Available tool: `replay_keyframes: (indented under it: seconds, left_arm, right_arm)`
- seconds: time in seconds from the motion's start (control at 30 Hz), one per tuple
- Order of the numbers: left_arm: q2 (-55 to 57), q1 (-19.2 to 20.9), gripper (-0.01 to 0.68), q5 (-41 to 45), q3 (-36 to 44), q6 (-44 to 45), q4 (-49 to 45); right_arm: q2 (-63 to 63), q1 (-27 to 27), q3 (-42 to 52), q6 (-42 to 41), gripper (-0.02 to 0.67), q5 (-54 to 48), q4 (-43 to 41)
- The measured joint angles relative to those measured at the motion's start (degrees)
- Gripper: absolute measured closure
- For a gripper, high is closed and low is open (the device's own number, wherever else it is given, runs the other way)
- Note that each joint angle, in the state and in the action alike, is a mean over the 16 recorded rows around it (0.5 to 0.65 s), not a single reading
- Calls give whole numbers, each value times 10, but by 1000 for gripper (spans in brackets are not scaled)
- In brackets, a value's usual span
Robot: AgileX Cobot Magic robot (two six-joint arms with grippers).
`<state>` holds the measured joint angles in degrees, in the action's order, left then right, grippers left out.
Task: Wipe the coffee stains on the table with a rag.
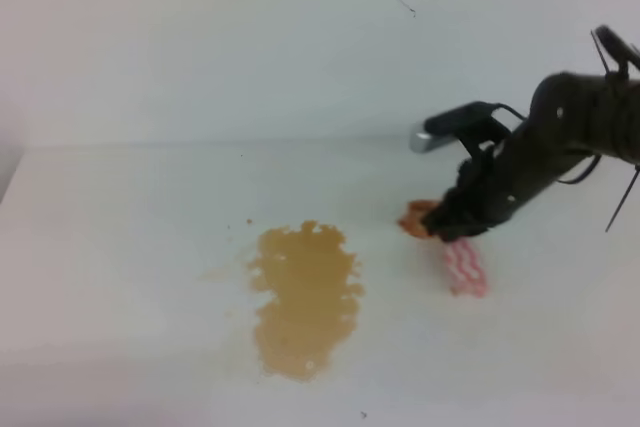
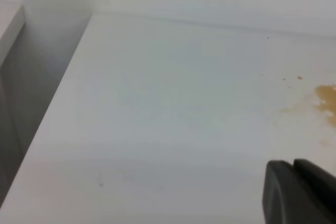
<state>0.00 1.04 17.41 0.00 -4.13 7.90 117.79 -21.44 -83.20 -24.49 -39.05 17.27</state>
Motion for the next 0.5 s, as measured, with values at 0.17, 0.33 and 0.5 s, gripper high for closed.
replay_keyframes:
  seconds: [0.17, 0.33, 0.5]
  left_arm:
    - [0, 0, 675, 0, 0, 0, 0]
    - [0, 0, 675, 0, 0, 0, 0]
    - [0, 0, 675, 0, 0, 0, 0]
  right_arm:
    - [1, -18, -39, -115, 617, -48, 146]
    - [9, -50, -59, -210, 617, -87, 247]
    - [32, -92, -68, -255, 617, -109, 273]
